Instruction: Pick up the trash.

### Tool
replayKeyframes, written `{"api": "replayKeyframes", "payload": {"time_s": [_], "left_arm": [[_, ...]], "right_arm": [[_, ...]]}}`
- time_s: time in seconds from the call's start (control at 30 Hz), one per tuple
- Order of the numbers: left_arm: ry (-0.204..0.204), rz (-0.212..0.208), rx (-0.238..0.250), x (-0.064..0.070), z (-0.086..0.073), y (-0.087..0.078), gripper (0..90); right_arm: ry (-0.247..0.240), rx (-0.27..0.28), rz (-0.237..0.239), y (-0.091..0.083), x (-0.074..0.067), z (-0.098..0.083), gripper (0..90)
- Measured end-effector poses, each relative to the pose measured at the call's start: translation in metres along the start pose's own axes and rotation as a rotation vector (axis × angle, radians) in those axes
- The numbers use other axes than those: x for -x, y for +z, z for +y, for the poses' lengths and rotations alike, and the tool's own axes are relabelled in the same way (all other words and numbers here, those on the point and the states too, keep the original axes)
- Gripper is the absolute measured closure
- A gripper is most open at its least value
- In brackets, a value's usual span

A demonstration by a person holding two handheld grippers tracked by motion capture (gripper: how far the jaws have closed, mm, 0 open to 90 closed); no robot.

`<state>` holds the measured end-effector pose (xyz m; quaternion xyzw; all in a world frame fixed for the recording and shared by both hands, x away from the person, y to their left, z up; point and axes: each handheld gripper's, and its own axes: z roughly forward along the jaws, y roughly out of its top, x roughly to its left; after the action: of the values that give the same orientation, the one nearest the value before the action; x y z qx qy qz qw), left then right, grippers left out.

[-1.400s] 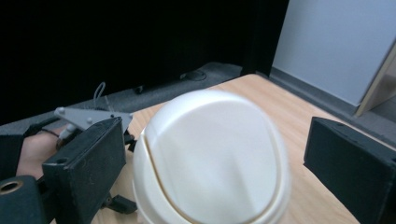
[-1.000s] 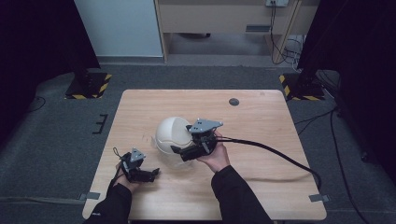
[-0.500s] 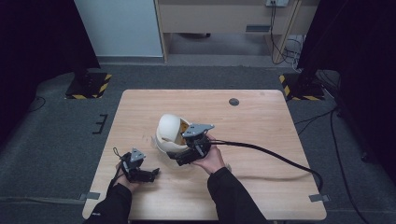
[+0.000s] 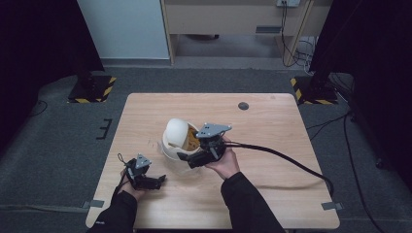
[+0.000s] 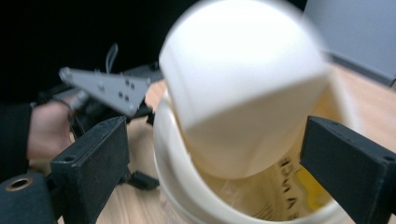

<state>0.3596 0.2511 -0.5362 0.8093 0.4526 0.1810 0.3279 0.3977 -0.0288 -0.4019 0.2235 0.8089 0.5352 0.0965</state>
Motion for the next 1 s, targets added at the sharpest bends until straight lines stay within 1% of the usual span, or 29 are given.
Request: {"api": "replayKeyframes", "payload": {"time_s": [0.03,0.13,0.17,0.2,0.23,0.27,0.3,0.37,0.4,0.5,0.53,0.57,0.6,0.67,0.7,0.73,0.77,0.8,0.83,0.9,0.93,0.97,1.0], "left_arm": [[-0.001,0.000,0.000,0.000,0.000,0.000,0.0],[0.000,0.000,0.002,0.000,0.000,0.000,0.0],[0.000,0.000,0.002,0.000,0.000,0.000,0.0],[0.000,0.000,0.002,0.000,0.000,0.000,0.0],[0.000,0.000,0.003,0.000,0.000,0.000,0.0],[0.001,-0.001,0.003,0.000,0.000,0.000,0.0],[0.001,-0.001,0.003,0.000,0.000,0.000,0.0],[0.001,-0.002,0.003,0.000,0.000,0.000,0.0],[0.001,-0.002,0.003,0.000,0.000,0.000,0.0],[0.002,-0.002,0.003,0.000,0.000,0.000,0.0],[0.002,-0.002,0.003,0.000,0.000,0.000,0.0],[0.002,-0.002,0.003,0.000,0.000,0.000,0.0],[0.001,-0.001,0.003,0.000,0.000,0.000,0.0],[0.002,-0.001,0.003,0.000,0.000,0.000,0.0],[0.002,-0.001,0.003,0.000,0.000,0.000,0.0],[0.002,-0.001,0.003,0.000,0.000,0.000,0.0],[0.002,-0.001,0.003,0.000,0.000,0.000,0.0],[0.002,-0.001,0.003,0.000,0.000,0.000,0.0],[0.002,-0.001,0.003,0.000,0.000,0.000,0.0],[0.002,-0.001,0.003,0.000,0.000,0.000,0.0],[0.002,-0.001,0.003,0.000,0.000,0.000,0.0],[0.002,-0.001,0.003,0.000,0.000,0.000,0.0],[0.002,-0.001,0.003,0.000,0.000,0.000,0.0]], "right_arm": [[0.000,0.028,-0.014,-0.013,0.002,0.008,8.9],[-0.006,0.071,-0.049,-0.033,0.007,0.019,9.9],[0.003,0.087,-0.060,-0.040,0.009,0.022,10.1],[0.003,0.087,-0.060,-0.040,0.009,0.022,10.1],[0.024,0.104,-0.091,-0.055,0.016,0.025,10.6],[0.027,0.106,-0.106,-0.060,0.018,0.025,10.7],[0.027,0.106,-0.106,-0.060,0.018,0.025,10.7],[0.033,0.104,-0.134,-0.072,0.023,0.022,11.3],[0.042,0.088,-0.158,-0.083,0.027,0.017,11.1],[0.063,0.063,-0.198,-0.097,0.032,0.005,9.8],[0.063,0.063,-0.198,-0.097,0.032,0.005,9.8],[0.074,0.053,-0.208,-0.102,0.034,0.000,8.9],[0.104,0.033,-0.215,-0.110,0.038,-0.011,7.2],[0.126,0.011,-0.219,-0.116,0.041,-0.023,6.1],[0.126,0.011,-0.219,-0.116,0.041,-0.023,6.1],[0.147,-0.014,-0.223,-0.119,0.043,-0.036,4.8],[0.152,-0.026,-0.226,-0.120,0.043,-0.043,4.5],[0.152,-0.026,-0.226,-0.120,0.043,-0.043,4.5],[0.164,-0.059,-0.227,-0.120,0.043,-0.057,4.0],[0.159,-0.085,-0.226,-0.119,0.041,-0.067,4.0],[0.159,-0.085,-0.226,-0.119,0.041,-0.067,4.0],[0.157,-0.101,-0.227,-0.118,0.040,-0.072,4.1],[0.153,-0.131,-0.225,-0.115,0.038,-0.082,5.0]]}}
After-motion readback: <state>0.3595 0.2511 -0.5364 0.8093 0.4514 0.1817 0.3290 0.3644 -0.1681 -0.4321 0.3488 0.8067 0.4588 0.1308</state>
